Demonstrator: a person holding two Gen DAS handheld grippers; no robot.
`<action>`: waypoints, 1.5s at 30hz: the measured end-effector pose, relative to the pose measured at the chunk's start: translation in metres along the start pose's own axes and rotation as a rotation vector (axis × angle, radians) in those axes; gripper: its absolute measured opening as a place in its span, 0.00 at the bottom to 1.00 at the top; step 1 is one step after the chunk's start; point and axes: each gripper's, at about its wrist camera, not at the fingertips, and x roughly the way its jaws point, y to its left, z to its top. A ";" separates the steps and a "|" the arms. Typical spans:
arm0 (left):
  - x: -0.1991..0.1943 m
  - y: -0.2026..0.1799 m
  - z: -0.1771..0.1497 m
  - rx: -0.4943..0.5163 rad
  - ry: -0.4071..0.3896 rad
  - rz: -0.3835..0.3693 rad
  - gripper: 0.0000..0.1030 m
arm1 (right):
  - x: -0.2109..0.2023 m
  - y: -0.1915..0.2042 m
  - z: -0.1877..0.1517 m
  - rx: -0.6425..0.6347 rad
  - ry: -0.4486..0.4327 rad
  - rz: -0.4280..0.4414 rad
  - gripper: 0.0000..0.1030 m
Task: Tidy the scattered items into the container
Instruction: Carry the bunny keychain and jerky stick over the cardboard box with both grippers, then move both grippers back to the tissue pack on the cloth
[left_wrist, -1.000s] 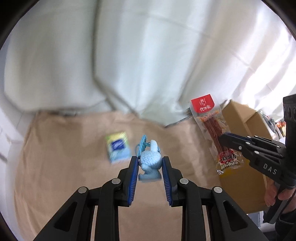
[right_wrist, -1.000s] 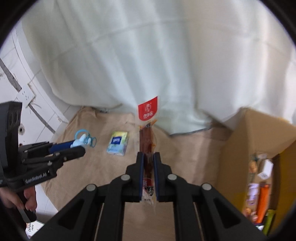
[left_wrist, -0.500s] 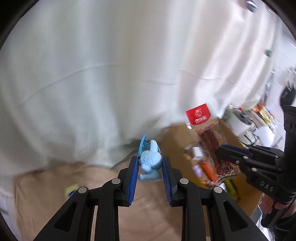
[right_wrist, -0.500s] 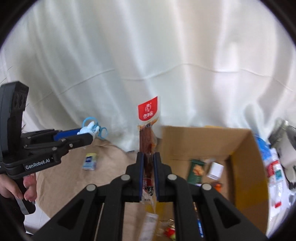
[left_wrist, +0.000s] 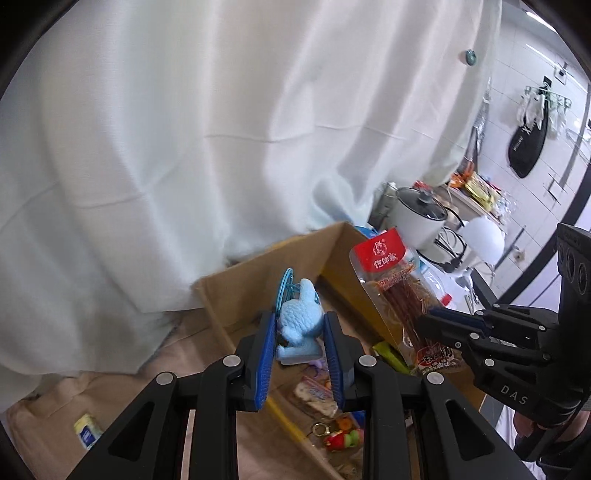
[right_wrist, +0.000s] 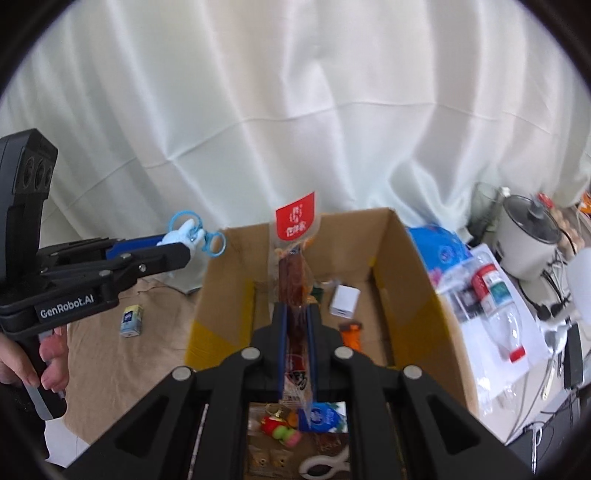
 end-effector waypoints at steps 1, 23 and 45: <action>0.007 -0.006 0.000 0.004 0.007 -0.007 0.26 | 0.000 -0.004 -0.003 0.005 0.009 -0.004 0.12; 0.070 -0.041 -0.009 0.038 0.081 -0.010 1.00 | -0.002 -0.032 -0.021 0.049 0.027 -0.141 0.84; -0.026 0.090 -0.066 -0.214 0.045 0.211 1.00 | 0.026 0.103 0.010 -0.166 0.030 0.028 0.87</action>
